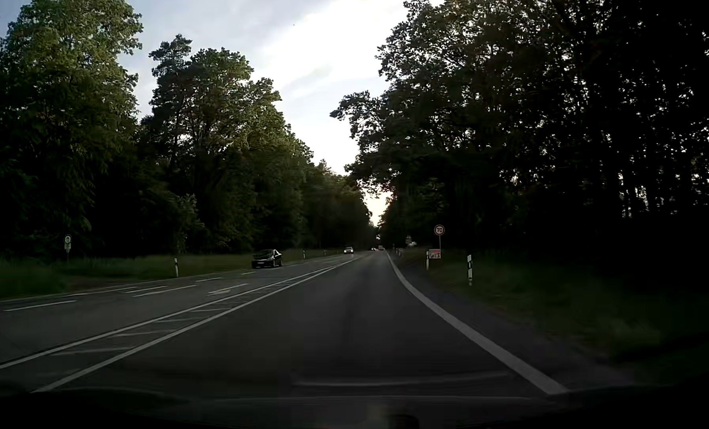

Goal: Follow the waypoints while adhering to traffic rules and regulations

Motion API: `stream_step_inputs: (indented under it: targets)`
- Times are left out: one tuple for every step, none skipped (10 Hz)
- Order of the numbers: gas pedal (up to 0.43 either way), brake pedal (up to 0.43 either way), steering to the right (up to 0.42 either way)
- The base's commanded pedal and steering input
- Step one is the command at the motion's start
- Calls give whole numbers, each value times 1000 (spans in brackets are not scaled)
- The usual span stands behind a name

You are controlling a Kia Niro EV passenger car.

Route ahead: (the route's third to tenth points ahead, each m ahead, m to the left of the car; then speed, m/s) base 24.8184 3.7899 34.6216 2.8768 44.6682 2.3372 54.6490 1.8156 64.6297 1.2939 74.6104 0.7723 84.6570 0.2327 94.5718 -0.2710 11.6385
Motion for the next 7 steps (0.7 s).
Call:
stream_step_inputs:
  targets:
    - [287, 0, 6]
    - [287, 0, 6]
    - [287, 0, 6]
    - [287, 0, 6]
    - [280, 0, 7]
    - [280, 0, 8]
    - [280, 0, 9]
